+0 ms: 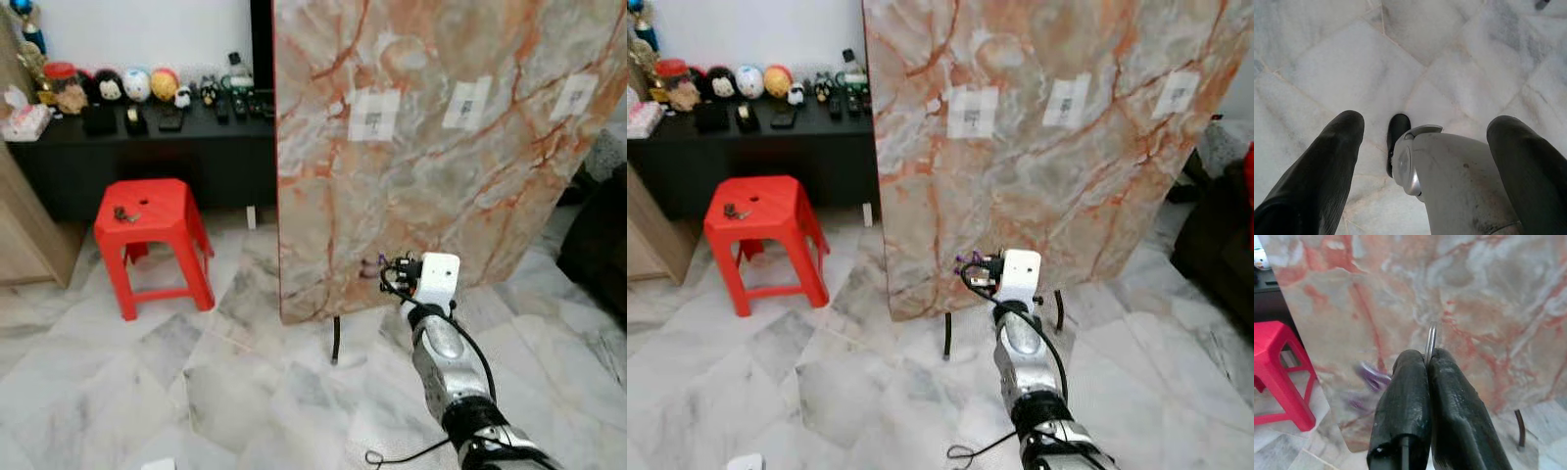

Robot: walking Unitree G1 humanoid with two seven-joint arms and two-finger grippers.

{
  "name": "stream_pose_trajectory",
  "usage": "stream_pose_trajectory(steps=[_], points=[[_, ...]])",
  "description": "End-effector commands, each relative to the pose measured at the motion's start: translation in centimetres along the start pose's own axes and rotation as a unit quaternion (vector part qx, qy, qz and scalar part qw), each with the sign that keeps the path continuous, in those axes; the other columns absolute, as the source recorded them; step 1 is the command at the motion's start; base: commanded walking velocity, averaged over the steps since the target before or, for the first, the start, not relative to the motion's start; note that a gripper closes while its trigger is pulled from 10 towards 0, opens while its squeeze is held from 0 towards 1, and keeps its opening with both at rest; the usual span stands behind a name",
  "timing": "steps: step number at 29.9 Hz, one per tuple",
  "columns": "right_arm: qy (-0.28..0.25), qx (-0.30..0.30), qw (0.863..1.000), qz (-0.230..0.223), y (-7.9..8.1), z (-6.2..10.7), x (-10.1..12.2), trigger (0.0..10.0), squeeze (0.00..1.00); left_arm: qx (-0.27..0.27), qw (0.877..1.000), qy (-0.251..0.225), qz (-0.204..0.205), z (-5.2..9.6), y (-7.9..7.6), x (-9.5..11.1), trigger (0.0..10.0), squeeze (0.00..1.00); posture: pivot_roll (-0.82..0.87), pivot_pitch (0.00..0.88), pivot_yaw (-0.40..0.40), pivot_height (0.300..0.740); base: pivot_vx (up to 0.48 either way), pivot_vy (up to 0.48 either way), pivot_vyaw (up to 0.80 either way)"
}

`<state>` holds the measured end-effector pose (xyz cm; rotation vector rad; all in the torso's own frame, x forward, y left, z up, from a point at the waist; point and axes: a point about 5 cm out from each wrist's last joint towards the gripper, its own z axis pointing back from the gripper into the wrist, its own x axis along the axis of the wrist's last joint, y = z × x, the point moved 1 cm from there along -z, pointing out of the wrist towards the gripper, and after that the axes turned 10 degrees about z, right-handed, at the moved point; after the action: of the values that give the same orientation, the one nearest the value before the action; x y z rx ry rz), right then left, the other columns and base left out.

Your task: Hang keys on a hook

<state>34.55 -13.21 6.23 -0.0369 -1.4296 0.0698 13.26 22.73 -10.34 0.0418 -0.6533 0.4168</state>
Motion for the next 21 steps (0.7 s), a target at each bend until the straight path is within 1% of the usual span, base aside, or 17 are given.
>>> stream_pose_trajectory(steps=[1,7,11,18,21], points=[[-0.019,-0.003,1.0,0.003,-0.1,-0.6,1.3,10.0,0.0,0.002,1.0,0.005,0.0,-0.1,0.0,0.0,10.0,0.0,0.02,0.0,-0.114,0.74,0.292,0.0,0.0],[-0.024,-0.003,1.0,0.007,-0.1,-0.8,1.7,10.0,0.0,-0.002,1.0,-0.003,-0.001,-0.3,-0.3,0.6,10.0,0.0,0.02,0.0,-0.122,0.74,0.294,0.0,0.0],[-0.022,-0.015,1.0,0.012,-0.4,-0.8,1.7,10.0,0.0,-0.004,1.0,-0.005,-0.001,-0.3,-0.4,0.7,10.0,0.0,0.02,0.0,-0.121,0.74,0.296,0.0,0.0],[-0.014,-0.038,0.999,0.011,-1.0,-0.7,1.4,10.0,0.0,-0.006,1.0,-0.003,-0.005,-0.2,-0.4,0.4,10.0,0.0,0.02,0.002,-0.121,0.74,0.295,0.0,0.0],[-0.014,-0.042,0.999,0.012,-1.2,-0.8,1.5,10.0,0.0,-0.007,1.0,0.0,-0.006,0.1,-0.4,-0.3,10.0,0.0,0.02,0.002,-0.119,0.74,0.294,0.0,0.0]])
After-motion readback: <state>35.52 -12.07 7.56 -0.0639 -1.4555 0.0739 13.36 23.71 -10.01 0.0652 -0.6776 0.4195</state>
